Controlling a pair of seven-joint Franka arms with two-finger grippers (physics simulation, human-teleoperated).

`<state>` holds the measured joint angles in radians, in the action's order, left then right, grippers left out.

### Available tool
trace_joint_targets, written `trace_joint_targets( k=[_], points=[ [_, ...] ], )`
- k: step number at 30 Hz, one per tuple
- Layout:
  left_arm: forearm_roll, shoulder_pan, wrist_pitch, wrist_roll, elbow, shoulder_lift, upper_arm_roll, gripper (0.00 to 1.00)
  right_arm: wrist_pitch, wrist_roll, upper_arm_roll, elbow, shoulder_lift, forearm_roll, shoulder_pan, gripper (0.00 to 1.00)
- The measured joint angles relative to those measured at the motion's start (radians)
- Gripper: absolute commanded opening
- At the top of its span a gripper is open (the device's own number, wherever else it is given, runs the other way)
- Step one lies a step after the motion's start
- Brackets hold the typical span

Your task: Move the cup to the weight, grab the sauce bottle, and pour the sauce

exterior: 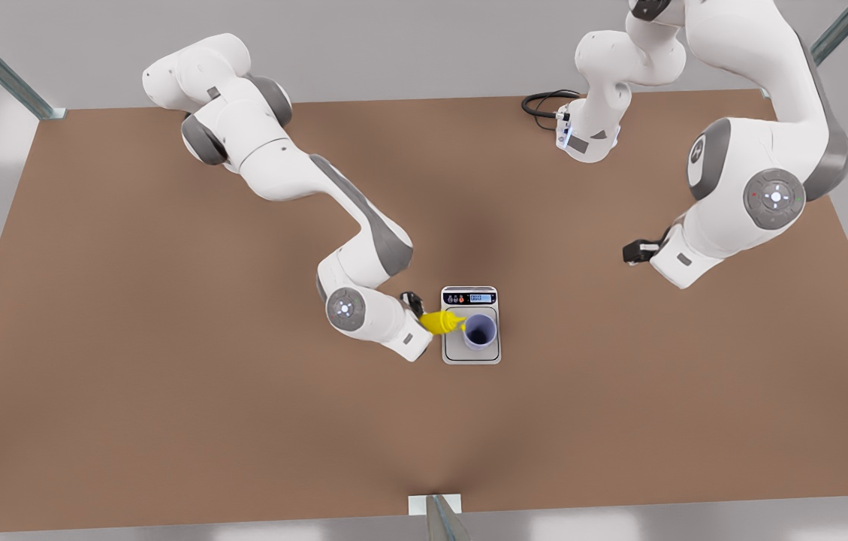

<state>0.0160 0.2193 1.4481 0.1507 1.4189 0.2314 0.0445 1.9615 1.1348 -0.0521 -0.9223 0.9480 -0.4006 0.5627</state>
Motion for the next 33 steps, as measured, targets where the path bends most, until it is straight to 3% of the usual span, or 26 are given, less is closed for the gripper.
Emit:
trace_joint_targets(
  k=[3,5,7,9,12,17,19,33],
  points=[
    [0.0,0.0,0.0,-0.001,0.0,0.009,0.0,1.0,-0.009,0.002,-0.003,0.0,-0.002,-0.005,-0.01,0.45],
    [0.0,0.002,-0.004,0.0,0.001,0.013,0.0,1.0,-0.142,0.116,-0.059,-0.001,-0.015,-0.165,-0.162,0.46],
    [0.0,0.004,-0.014,0.0,0.0,0.016,0.0,1.0,-0.225,0.241,-0.299,-0.012,-0.013,-0.19,-0.43,0.46],
    [0.001,0.003,-0.012,-0.002,0.0,0.016,0.0,1.0,-0.315,0.445,-0.367,-0.093,-0.002,-0.352,-0.628,0.46],
    [0.002,0.002,-0.01,-0.005,-0.009,0.016,0.0,1.0,-0.383,0.825,-0.367,-0.177,0.03,-0.442,-0.76,0.46],
    [0.009,0.003,-0.008,-0.005,-0.052,0.016,0.0,1.0,-0.385,1.218,-0.36,-0.282,0.185,-0.59,-0.822,0.47],
    [0.018,0.005,-0.008,-0.003,-0.052,0.014,-0.001,1.0,-0.388,1.244,-0.359,-0.312,0.242,-0.633,-0.83,0.47],
    [0.031,0.013,-0.003,0.0,-0.049,0.022,0.0,1.0,-0.379,1.081,-0.335,-0.311,0.234,-0.569,-0.825,0.47]
  ],
)
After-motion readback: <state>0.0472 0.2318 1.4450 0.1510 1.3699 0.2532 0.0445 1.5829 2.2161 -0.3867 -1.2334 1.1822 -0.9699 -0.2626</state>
